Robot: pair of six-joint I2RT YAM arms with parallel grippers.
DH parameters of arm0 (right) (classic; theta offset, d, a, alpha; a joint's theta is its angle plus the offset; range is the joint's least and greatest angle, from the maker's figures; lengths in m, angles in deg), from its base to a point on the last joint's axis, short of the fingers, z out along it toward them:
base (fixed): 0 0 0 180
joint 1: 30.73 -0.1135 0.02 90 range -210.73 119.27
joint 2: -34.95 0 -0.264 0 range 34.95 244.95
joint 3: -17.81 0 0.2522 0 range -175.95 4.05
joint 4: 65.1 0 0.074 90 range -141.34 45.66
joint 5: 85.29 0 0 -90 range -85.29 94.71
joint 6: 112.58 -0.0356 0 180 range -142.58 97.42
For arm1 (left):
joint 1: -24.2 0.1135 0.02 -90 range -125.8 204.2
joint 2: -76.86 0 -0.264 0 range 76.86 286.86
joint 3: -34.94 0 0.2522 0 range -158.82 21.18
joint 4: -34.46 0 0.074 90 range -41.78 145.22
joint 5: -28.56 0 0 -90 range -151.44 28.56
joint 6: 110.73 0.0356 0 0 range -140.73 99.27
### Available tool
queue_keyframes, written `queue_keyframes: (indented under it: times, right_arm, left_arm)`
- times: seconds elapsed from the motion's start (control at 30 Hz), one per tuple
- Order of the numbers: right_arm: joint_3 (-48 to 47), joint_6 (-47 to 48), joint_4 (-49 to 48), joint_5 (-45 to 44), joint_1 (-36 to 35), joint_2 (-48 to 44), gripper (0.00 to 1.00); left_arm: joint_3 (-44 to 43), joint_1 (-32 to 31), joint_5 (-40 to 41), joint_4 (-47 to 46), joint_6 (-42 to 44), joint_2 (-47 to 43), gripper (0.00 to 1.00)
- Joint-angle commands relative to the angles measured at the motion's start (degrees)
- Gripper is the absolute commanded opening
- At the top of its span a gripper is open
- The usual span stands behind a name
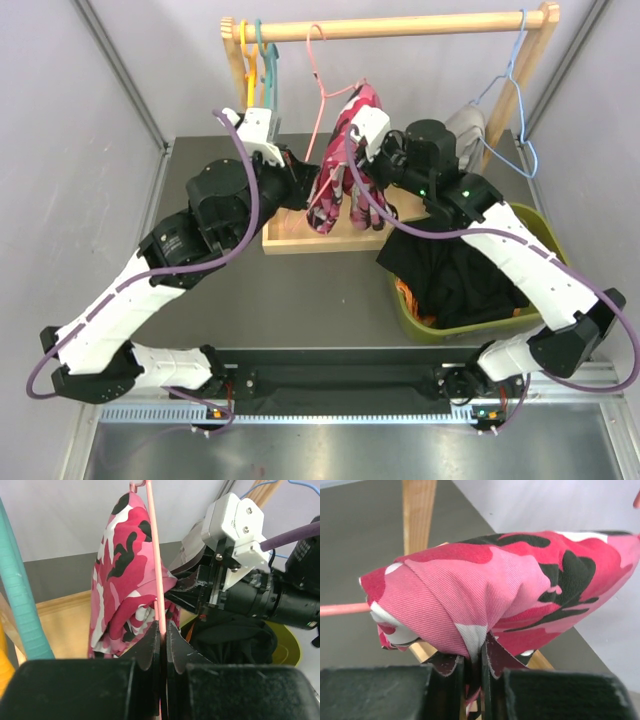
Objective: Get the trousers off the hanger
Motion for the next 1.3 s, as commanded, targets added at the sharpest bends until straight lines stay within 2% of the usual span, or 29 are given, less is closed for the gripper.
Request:
queue_keyframes:
  times: [0.0, 0.13, 0.27, 0.43, 0.73, 0.93, 1.27]
  right_arm:
    - [-6.65, 3.63, 3.41, 6.37, 1.45, -0.94, 0.00]
    - [-15.08, 6.54, 11.24, 20.05, 4.26, -3.23, 0.00]
    - [-25.44, 1.71, 13.35, 25.44, 7.77, -5.42, 0.00]
    - [-31.35, -3.21, 12.92, 31.06, 12.96, -8.33, 0.00]
    - [-34.78, -6.38, 13.00, 34.24, 16.39, -10.97, 0.00]
    - [-36.18, -2.88, 16.34, 37.93, 17.45, -12.11, 0.00]
    - [-39.18, -2.16, 19.24, 37.49, 18.94, -14.30, 0.00]
  left_arm:
    - [-1.36, -0.13, -0.03, -8.73, 1.28, -5.31, 0.00]
    - [2.23, -0.14, 4.70, -7.76, 3.13, -5.40, 0.00]
    - [5.49, -0.14, 7.79, -7.23, 4.98, -3.74, 0.00]
    - [9.26, -0.14, 9.11, -6.97, 6.12, -0.57, 0.00]
    - [13.84, -0.14, 10.96, -6.79, 6.91, 1.19, 0.00]
    - [14.11, -0.14, 11.48, -6.44, 7.53, 0.31, 0.00]
    - [16.74, -0.13, 12.89, -4.86, 8.67, 0.05, 0.00]
